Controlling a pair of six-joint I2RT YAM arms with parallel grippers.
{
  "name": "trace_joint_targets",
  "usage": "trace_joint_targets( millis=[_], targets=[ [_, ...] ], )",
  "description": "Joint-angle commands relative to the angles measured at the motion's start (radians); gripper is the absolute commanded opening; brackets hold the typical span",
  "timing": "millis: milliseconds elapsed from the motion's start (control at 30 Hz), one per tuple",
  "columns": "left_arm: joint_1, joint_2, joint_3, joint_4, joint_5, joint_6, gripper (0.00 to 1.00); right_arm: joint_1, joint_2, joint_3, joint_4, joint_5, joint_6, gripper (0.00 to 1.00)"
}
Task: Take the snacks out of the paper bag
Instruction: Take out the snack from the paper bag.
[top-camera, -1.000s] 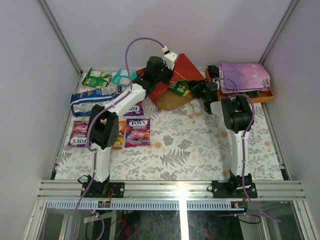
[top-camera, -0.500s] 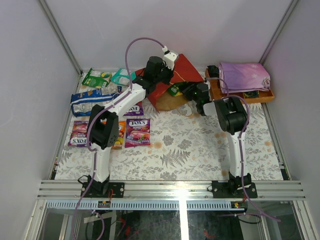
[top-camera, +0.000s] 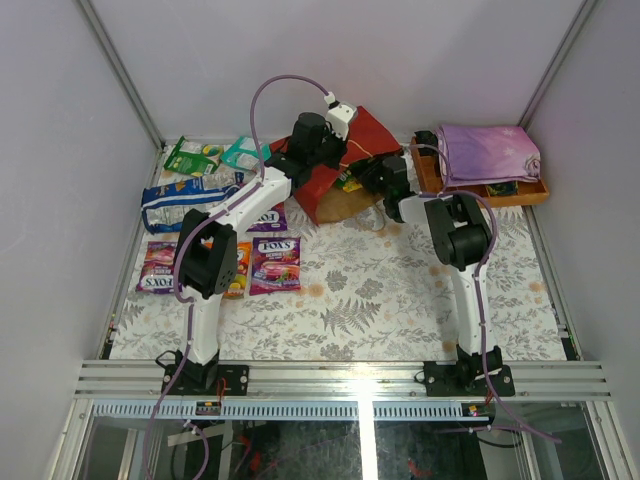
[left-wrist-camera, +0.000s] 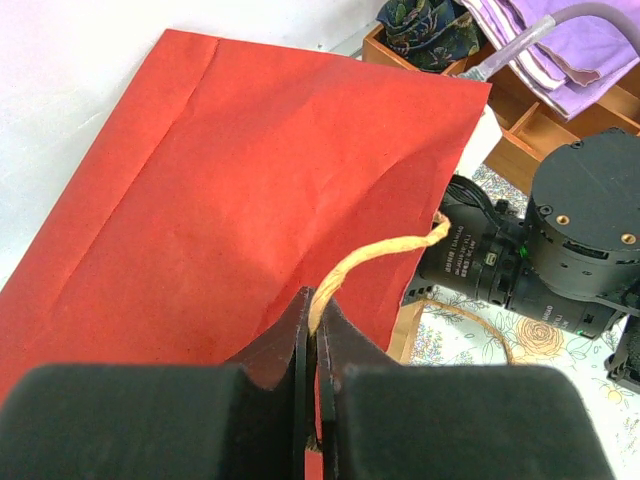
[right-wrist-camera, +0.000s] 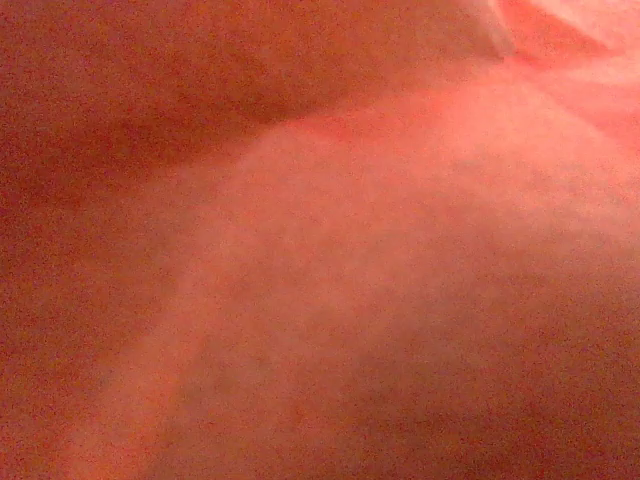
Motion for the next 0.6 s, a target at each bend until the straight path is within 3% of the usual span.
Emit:
trace_joint_targets(
  millis=[0, 100, 133, 567],
  targets=[
    [0.007, -0.020, 0.015, 0.021, 0.005, -0.007, 0.00, 0.016, 0.016, 0.080, -0.003, 0.031, -0.039, 0.24],
    [0.006, -0.019, 0.016, 0.019, -0.001, -0.002, 0.00, 0.017, 0.016, 0.077, 0.004, 0.032, -0.040, 0.02],
    [0.007, -0.019, 0.017, 0.019, -0.002, -0.002, 0.00, 0.016, 0.009, 0.067, 0.014, 0.030, -0.042, 0.00],
    [0.013, -0.003, 0.037, 0.016, -0.022, -0.019, 0.00, 0.022, -0.259, -0.190, 0.247, -0.009, -0.107, 0.00]
  ],
)
